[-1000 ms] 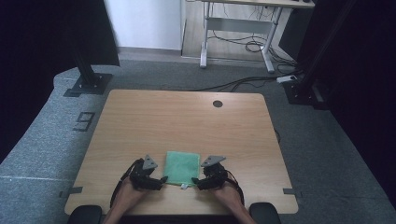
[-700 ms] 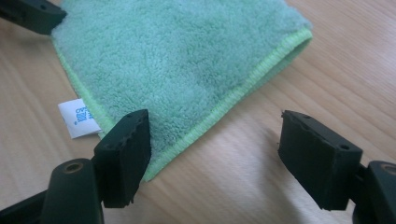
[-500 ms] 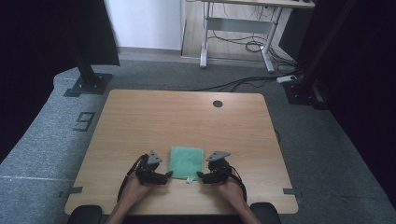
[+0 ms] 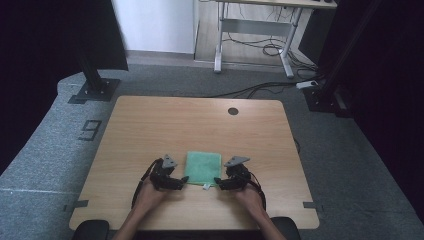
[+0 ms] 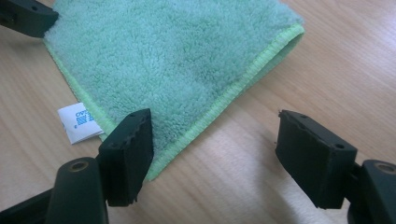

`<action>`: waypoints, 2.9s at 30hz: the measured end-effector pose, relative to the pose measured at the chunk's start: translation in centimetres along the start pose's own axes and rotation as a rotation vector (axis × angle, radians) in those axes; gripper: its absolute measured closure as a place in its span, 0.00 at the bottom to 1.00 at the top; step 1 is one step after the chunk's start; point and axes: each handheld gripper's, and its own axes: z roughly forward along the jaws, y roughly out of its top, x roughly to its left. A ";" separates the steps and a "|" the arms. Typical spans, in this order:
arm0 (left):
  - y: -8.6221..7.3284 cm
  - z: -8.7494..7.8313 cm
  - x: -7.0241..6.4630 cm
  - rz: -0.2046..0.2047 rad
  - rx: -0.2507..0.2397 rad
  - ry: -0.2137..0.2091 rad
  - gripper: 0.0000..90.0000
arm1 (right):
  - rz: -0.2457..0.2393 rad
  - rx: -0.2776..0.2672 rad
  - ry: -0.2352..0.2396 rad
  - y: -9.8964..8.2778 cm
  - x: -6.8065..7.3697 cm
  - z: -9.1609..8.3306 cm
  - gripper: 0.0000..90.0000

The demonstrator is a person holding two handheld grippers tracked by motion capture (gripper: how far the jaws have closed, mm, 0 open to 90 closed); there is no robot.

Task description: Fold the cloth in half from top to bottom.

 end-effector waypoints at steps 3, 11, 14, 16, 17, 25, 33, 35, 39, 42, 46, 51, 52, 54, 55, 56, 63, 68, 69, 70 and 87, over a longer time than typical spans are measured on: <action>0.2 0.3 0.2 -0.005 -0.004 -0.001 0.18 | 0.012 -0.001 -0.002 0.1 -0.4 0.2 0.30; 0.9 0.9 0.5 0.000 -0.009 0.007 0.18 | 0.030 -0.001 -0.010 0.5 -1.6 0.6 0.30; 1.1 1.2 0.7 -0.002 -0.012 0.011 0.18 | 0.036 0.001 -0.011 0.7 -1.9 0.7 0.30; 1.3 1.4 0.9 -0.004 -0.014 0.014 0.17 | 0.038 -0.003 -0.011 0.8 -2.1 0.8 0.30; 1.4 1.5 1.0 -0.002 -0.013 0.015 0.17 | 0.040 -0.002 -0.011 0.8 -2.2 0.9 0.30; 2.1 2.1 1.7 -0.009 -0.014 0.029 0.17 | 0.050 -0.001 -0.015 1.3 -2.9 1.4 0.30; 3.0 2.8 2.3 -0.010 -0.009 0.047 0.17 | 0.052 -0.001 -0.026 1.9 -3.8 1.9 0.30; 3.2 3.1 2.5 -0.015 -0.011 0.051 0.17 | 0.056 0.000 -0.029 2.1 -4.0 2.1 0.31; 3.3 3.3 2.9 -0.027 -0.015 0.046 0.17 | 0.071 -0.004 -0.025 2.3 -4.5 2.4 0.31; 3.3 3.3 2.9 -0.028 -0.015 0.045 0.17 | 0.079 -0.006 -0.022 2.3 -4.5 2.4 0.31; 3.3 3.2 3.0 -0.033 -0.014 0.042 0.17 | 0.083 -0.002 -0.028 2.3 -4.5 2.4 0.31; 3.2 3.1 3.1 -0.033 -0.013 0.024 0.17 | 0.080 0.011 -0.028 2.6 -4.4 2.3 0.30; 3.3 3.0 3.2 -0.029 -0.010 0.022 0.16 | 0.073 0.012 -0.029 2.6 -4.4 2.3 0.29; 3.3 2.8 3.2 -0.023 -0.011 0.022 0.16 | 0.069 0.012 -0.029 2.7 -4.4 2.2 0.28; 3.3 2.6 3.2 -0.022 -0.014 0.022 0.16 | 0.066 0.011 -0.029 2.7 -4.4 2.1 0.28; 3.2 2.5 3.2 -0.025 -0.018 0.017 0.16 | 0.064 0.009 -0.027 2.7 -4.4 2.1 0.27; 3.1 1.7 2.8 -0.008 -0.028 -0.006 0.15 | 0.067 -0.010 -0.011 2.6 -4.3 1.5 0.18; 3.2 1.0 2.6 0.013 -0.027 -0.005 0.14 | 0.067 -0.011 0.002 2.6 -4.2 0.9 0.15; 3.2 0.8 2.5 0.017 -0.022 -0.005 0.13 | 0.064 -0.013 0.007 2.6 -4.2 0.8 0.15; 3.2 0.7 2.5 0.021 -0.014 -0.004 0.12 | 0.064 -0.013 0.008 2.6 -4.2 0.6 0.15; 2.4 -1.9 2.3 0.049 -0.012 0.007 0.00 | 0.034 -0.001 0.008 1.8 -3.6 -1.9 0.00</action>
